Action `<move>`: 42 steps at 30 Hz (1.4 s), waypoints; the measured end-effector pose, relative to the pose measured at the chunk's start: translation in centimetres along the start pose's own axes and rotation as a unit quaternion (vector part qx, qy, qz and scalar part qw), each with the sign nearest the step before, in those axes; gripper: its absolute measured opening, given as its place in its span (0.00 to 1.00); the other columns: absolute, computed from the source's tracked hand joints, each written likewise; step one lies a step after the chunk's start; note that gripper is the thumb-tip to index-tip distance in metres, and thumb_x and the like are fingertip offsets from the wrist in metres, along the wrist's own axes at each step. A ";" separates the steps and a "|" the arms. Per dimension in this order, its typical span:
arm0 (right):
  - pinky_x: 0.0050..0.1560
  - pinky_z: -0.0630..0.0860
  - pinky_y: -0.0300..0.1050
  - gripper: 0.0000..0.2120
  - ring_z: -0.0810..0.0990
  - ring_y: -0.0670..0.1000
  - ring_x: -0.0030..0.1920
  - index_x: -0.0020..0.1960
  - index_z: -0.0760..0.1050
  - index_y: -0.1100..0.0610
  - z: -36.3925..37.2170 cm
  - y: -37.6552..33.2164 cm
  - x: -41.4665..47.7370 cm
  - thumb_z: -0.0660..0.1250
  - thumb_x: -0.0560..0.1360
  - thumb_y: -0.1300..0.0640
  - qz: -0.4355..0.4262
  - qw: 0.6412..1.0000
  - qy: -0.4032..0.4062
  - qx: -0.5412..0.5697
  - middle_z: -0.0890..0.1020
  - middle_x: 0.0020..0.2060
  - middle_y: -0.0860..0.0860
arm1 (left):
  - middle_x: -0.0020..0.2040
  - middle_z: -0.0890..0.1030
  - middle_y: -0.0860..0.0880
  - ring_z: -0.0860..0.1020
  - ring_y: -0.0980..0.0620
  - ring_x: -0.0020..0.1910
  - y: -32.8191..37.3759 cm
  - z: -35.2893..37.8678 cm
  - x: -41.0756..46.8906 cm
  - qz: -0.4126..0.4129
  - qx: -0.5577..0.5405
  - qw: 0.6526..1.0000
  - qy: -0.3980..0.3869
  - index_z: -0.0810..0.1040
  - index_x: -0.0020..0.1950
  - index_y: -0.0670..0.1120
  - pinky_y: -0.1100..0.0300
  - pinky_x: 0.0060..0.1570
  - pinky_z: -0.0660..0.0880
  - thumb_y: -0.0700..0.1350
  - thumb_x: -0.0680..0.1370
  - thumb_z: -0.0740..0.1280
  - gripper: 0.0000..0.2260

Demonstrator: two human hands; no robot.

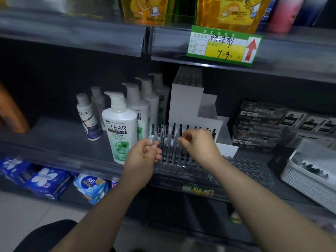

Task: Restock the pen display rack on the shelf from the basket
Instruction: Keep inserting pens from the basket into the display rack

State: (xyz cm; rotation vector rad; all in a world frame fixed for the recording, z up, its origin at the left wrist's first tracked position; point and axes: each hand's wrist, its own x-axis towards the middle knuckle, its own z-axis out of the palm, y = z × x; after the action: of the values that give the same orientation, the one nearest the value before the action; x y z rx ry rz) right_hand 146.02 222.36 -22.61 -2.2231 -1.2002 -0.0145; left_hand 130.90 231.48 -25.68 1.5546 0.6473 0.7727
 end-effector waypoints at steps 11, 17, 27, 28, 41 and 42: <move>0.47 0.79 0.47 0.11 0.80 0.51 0.41 0.50 0.81 0.59 -0.9 -0.2 -0.2 0.70 0.74 0.53 0.031 0.999 0.007 0.015 0.83 0.38 0.52 | 0.31 0.81 0.53 0.80 0.58 0.34 -0.3 -0.1 0.2 -0.029 0.022 0.999 0.031 0.79 0.47 0.49 0.67 0.39 0.74 0.41 0.72 0.75 0.08; 0.42 0.77 0.39 0.02 0.76 0.44 0.36 0.45 0.81 0.51 -2.4 -0.8 -1.2 0.72 0.73 0.55 0.033 0.986 0.005 0.164 0.83 0.38 0.50 | 0.26 0.75 0.57 0.74 0.65 0.27 0.2 0.7 -0.1 -0.038 0.014 0.999 0.011 0.80 0.43 0.49 0.73 0.34 0.72 0.37 0.71 0.75 0.08; 0.40 0.78 0.42 0.03 0.78 0.48 0.36 0.44 0.79 0.54 -3.1 -0.8 -2.2 0.72 0.72 0.59 0.043 0.961 -0.109 0.252 0.82 0.35 0.52 | 0.38 0.83 0.49 0.79 0.58 0.35 0.4 2.3 -0.8 -0.041 0.048 0.997 -0.039 0.83 0.51 0.42 0.66 0.42 0.77 0.39 0.72 0.75 0.08; 0.36 0.76 0.41 0.02 0.79 0.47 0.34 0.44 0.79 0.56 -3.2 -0.7 -2.3 0.71 0.73 0.61 0.049 0.956 -0.111 0.268 0.82 0.33 0.51 | 0.40 0.83 0.50 0.80 0.58 0.37 0.5 2.3 -0.9 -0.029 0.069 0.996 -0.040 0.83 0.53 0.42 0.66 0.43 0.77 0.40 0.72 0.74 0.10; 0.44 0.82 0.54 0.05 0.84 0.56 0.39 0.40 0.78 0.55 -4.4 1.2 -1.1 0.69 0.74 0.61 0.085 0.982 0.049 0.160 0.83 0.35 0.53 | 0.63 0.78 0.49 0.73 0.47 0.63 0.6 -0.2 -0.4 0.169 0.443 0.881 -0.013 0.75 0.68 0.48 0.51 0.63 0.68 0.49 0.75 0.71 0.21; 0.45 0.82 0.54 0.04 0.83 0.55 0.39 0.40 0.78 0.56 -4.2 1.2 -1.1 0.69 0.74 0.61 0.080 0.984 0.055 0.151 0.83 0.35 0.53 | 0.63 0.78 0.49 0.73 0.46 0.62 0.4 -0.2 -0.4 0.178 0.453 0.873 -0.018 0.75 0.67 0.48 0.50 0.63 0.69 0.49 0.75 0.71 0.21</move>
State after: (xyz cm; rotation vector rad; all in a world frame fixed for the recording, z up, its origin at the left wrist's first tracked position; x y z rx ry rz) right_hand 147.39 218.90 -20.03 -2.0157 -0.8974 0.1015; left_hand 130.47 231.23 -25.30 2.6012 0.7540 0.7397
